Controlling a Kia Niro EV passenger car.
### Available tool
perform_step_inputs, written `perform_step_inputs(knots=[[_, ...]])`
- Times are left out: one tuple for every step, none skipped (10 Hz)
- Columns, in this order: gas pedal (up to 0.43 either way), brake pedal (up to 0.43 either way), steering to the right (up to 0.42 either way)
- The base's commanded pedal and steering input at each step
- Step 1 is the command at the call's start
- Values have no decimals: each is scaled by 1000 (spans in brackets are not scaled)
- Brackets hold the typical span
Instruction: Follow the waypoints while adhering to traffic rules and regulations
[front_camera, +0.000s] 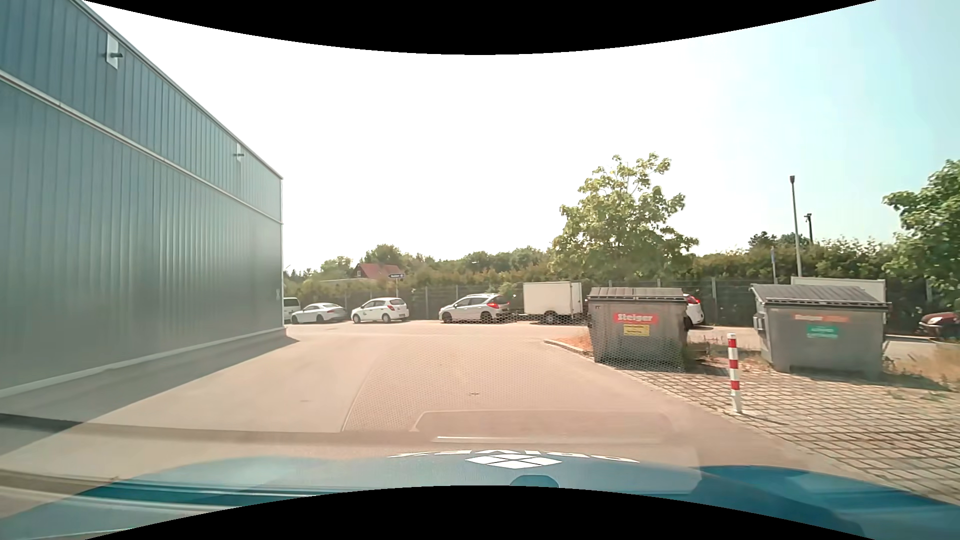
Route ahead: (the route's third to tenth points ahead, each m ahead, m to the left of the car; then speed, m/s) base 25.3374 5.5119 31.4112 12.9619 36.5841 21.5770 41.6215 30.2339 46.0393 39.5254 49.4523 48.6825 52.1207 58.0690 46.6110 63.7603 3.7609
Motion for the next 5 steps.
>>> perform_step_inputs(knots=[[110, 0, -232], [110, 0, -214], [110, 0, -190], [110, 0, -169], [110, 0, -147]])
